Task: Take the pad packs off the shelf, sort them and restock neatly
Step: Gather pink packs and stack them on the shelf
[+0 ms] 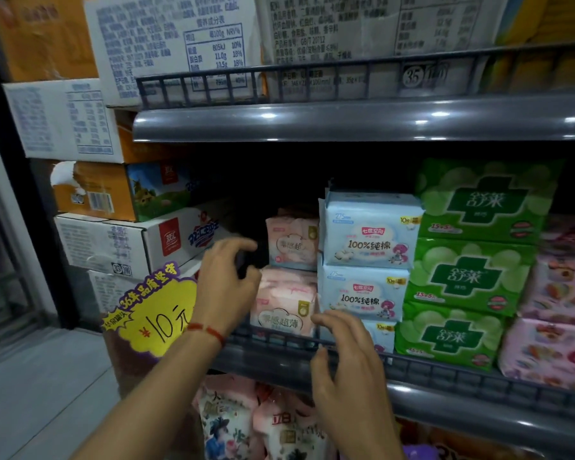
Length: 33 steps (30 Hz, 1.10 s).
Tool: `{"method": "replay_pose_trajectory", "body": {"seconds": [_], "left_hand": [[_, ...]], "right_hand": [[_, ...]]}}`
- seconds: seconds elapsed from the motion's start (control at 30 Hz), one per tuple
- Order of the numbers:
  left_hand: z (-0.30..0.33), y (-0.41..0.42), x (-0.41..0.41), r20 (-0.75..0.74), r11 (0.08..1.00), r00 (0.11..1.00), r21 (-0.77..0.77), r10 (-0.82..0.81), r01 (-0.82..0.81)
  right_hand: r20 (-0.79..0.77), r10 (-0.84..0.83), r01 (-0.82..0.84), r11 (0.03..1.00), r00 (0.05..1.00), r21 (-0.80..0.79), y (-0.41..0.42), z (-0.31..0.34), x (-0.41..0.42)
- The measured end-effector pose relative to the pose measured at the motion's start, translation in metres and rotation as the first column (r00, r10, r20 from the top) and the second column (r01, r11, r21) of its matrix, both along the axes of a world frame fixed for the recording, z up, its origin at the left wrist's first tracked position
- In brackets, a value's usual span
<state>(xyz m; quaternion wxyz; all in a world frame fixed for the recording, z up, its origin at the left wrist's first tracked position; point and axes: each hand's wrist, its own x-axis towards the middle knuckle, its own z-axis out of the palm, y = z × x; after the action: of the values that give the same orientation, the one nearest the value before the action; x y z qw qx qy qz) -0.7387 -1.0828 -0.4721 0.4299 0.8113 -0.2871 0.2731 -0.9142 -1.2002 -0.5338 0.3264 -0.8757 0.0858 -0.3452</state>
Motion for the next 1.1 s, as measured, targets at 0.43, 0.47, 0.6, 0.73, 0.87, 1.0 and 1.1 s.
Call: {"method": "replay_pose_trajectory", "body": {"seconds": [0.43, 0.47, 0.6, 0.73, 0.87, 1.0, 1.1], "left_hand": [[-0.078, -0.036, -0.257, -0.335, 0.864, 0.8, -0.109, -0.497, 0.491], [-0.08, -0.046, -0.275, -0.343, 0.845, 0.779, -0.095, -0.525, 0.527], [-0.082, -0.093, -0.348, -0.403, 0.722, 0.653, -0.026, -0.641, 0.692], [-0.094, -0.149, -0.43, -0.477, 0.524, 0.487, 0.064, -0.732, 0.849], [-0.122, -0.211, -0.515, -0.677, 0.31, 0.279, 0.078, -0.682, 0.948], [-0.155, -0.269, -0.58, -0.831, 0.185, 0.176, 0.09, -0.527, 0.979], [-0.173, -0.307, -0.606, -0.909, 0.153, 0.15, 0.097, -0.389, 0.983]], "right_hand": [[-0.23, -0.349, 0.292, 0.924, 0.908, -0.248, -0.042, -0.022, -0.214], [-0.251, -0.391, 0.331, 0.91, 0.886, -0.249, -0.047, -0.022, -0.235], [-0.402, -0.518, 0.493, 0.853, 0.755, -0.172, -0.079, -0.03, -0.324], [-0.489, -0.591, 0.7, 0.712, 0.641, 0.057, -0.113, -0.077, -0.43], [-0.616, -0.61, 0.845, 0.499, 0.499, 0.19, -0.127, -0.146, -0.527], [-0.726, -0.557, 0.91, 0.325, 0.404, 0.257, -0.126, -0.21, -0.597], [-0.771, -0.53, 0.935, 0.216, 0.353, 0.28, -0.129, -0.25, -0.626]]}}
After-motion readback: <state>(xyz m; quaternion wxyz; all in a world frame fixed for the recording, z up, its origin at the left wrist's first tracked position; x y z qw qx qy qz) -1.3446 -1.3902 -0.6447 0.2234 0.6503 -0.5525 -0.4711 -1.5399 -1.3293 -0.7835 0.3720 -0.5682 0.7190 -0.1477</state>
